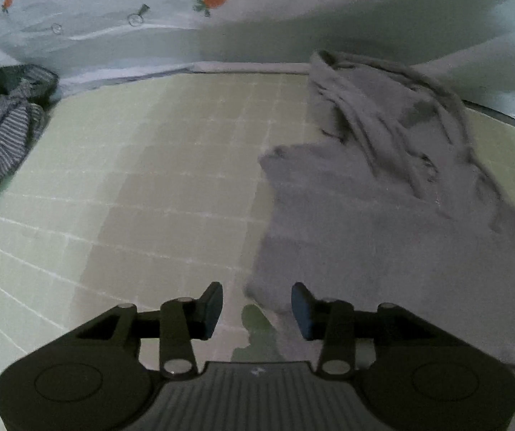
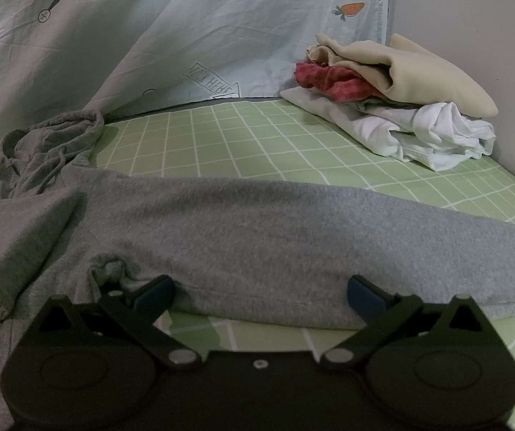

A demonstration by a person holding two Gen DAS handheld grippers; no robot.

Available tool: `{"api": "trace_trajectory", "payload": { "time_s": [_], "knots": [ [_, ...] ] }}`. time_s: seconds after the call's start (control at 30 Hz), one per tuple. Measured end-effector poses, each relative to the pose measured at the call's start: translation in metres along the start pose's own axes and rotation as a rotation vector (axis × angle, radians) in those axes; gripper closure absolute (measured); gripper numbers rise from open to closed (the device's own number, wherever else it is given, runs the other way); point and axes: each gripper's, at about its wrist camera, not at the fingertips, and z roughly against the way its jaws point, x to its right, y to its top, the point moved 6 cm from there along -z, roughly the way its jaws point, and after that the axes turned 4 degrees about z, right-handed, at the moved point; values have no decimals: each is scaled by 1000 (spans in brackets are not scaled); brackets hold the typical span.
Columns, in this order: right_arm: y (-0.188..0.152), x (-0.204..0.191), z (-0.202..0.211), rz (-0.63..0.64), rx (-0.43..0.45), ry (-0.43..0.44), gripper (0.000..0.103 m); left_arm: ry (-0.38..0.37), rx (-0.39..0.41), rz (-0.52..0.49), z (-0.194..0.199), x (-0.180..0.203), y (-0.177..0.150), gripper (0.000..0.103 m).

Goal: Fold clothes

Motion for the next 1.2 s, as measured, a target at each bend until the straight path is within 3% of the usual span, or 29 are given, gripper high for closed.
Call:
{"api": "trace_trajectory", "payload": {
  "time_s": [0.1,0.37,0.53,0.87,1.07,1.2],
  "knots": [
    [0,0,0,2,-3,1,0,-46,0,-27,10,16,-16,39],
    [9,15,-4,96,-45,63,0,-150,-26,-212,35,80,-60,35],
    [14,78,-2,98,-19,-107,0,-152,-48,-312,45,104,-83,26],
    [-5,251,11,-119,-59,-411,0,-73,-118,-402,45,121,-116,21],
    [-22,310,22,-295,-52,-485,0,-28,-123,-422,47,127,-118,18],
    [-24,318,24,-365,-52,-498,0,-7,-126,-436,45,128,-117,15]
  ]
}}
